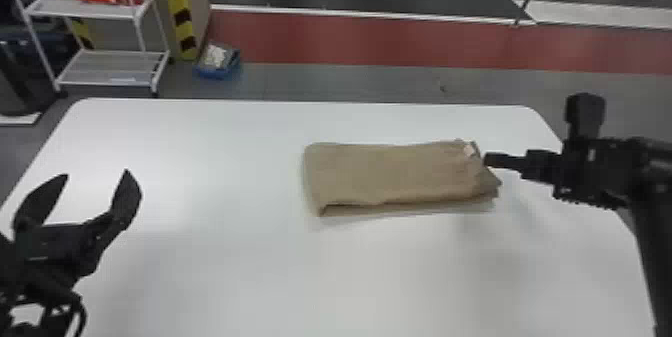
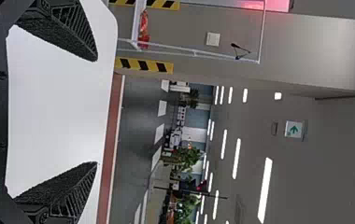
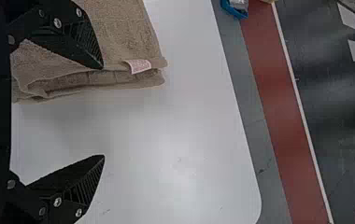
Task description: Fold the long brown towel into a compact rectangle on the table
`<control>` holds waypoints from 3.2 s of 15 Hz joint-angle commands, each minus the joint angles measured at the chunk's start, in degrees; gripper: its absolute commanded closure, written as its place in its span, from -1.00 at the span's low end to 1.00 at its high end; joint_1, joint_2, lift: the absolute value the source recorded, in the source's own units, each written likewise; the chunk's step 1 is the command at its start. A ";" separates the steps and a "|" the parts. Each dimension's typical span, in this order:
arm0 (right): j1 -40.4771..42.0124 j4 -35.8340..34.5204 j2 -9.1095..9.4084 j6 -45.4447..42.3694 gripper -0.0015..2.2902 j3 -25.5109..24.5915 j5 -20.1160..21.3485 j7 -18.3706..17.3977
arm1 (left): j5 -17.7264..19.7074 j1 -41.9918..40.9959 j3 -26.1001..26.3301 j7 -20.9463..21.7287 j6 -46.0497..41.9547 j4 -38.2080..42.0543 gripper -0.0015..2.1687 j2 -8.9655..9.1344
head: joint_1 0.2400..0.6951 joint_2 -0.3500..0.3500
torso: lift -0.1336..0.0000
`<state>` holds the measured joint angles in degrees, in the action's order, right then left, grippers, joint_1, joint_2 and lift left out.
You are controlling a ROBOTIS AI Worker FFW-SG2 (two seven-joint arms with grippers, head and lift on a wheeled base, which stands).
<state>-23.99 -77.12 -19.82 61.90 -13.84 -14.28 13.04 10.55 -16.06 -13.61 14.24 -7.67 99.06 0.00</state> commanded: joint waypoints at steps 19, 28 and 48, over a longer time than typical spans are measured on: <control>1.93 1.09 2.24 -1.47 0.13 -0.93 -0.58 3.14 | 0.00 1.56 0.25 0.35 0.43 -1.59 -0.92 0.15 | 1.00 -0.22 | -0.85; 5.36 -9.81 0.39 5.38 0.14 -12.53 -8.66 5.68 | -0.09 1.38 0.60 0.35 0.60 -0.62 -0.92 0.15 | 1.00 -0.28 | -0.85; 4.04 -27.82 8.74 11.71 0.13 10.06 -9.01 1.38 | -3.95 1.03 -0.10 -0.53 0.25 -0.80 -0.92 0.15 | 1.00 0.22 | -0.85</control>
<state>-20.45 -104.25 -11.64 73.61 -6.62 -24.61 14.41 6.50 -15.03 -13.56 13.69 -7.36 98.41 0.00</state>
